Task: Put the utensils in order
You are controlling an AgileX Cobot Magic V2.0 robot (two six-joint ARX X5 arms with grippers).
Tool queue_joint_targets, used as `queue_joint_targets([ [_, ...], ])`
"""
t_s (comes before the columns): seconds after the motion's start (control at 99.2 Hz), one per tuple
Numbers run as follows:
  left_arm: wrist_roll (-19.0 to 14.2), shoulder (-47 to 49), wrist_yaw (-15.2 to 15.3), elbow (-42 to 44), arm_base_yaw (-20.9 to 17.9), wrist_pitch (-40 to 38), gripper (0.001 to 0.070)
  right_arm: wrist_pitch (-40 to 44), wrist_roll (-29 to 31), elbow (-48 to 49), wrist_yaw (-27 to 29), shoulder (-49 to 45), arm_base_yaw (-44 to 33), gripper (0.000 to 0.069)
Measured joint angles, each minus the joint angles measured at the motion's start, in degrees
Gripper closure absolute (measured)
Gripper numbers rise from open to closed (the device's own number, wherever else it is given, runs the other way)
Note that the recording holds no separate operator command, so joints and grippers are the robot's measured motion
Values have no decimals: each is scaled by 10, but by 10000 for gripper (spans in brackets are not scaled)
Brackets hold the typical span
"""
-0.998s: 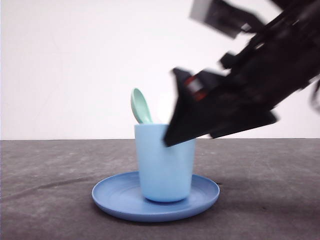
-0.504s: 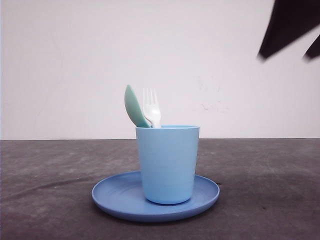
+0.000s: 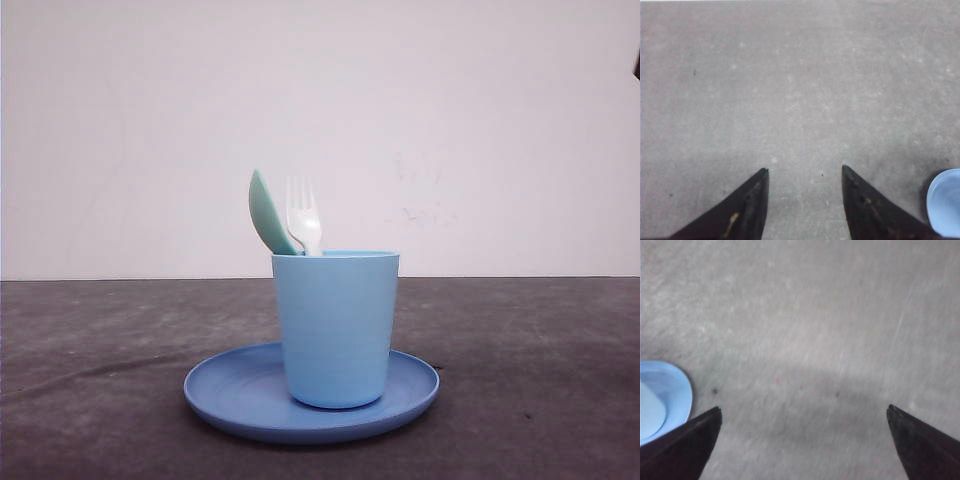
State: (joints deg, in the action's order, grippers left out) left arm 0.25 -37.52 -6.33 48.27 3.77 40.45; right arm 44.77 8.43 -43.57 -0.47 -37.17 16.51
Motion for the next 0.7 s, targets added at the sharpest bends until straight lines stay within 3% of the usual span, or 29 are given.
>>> queue_joint_targets([
  [0.151, 0, 0, 0, 0, 0, 1, 436, 25, 6, 0, -55, -23, -47, 25],
  [0.524, 0, 0, 0, 0, 0, 12, 441, 35, 6, 0, -28, -35, -56, 39],
  [0.565, 0, 0, 0, 0, 0, 14, 473, 35, 6, 0, -26, -35, -56, 101],
  [0.635, 0, 0, 0, 0, 0, 21, 604, 36, 6, 0, -25, -35, -56, 311],
  [0.696, 0, 0, 0, 0, 0, 26, 658, 35, 6, 0, -24, -35, -56, 491],
])
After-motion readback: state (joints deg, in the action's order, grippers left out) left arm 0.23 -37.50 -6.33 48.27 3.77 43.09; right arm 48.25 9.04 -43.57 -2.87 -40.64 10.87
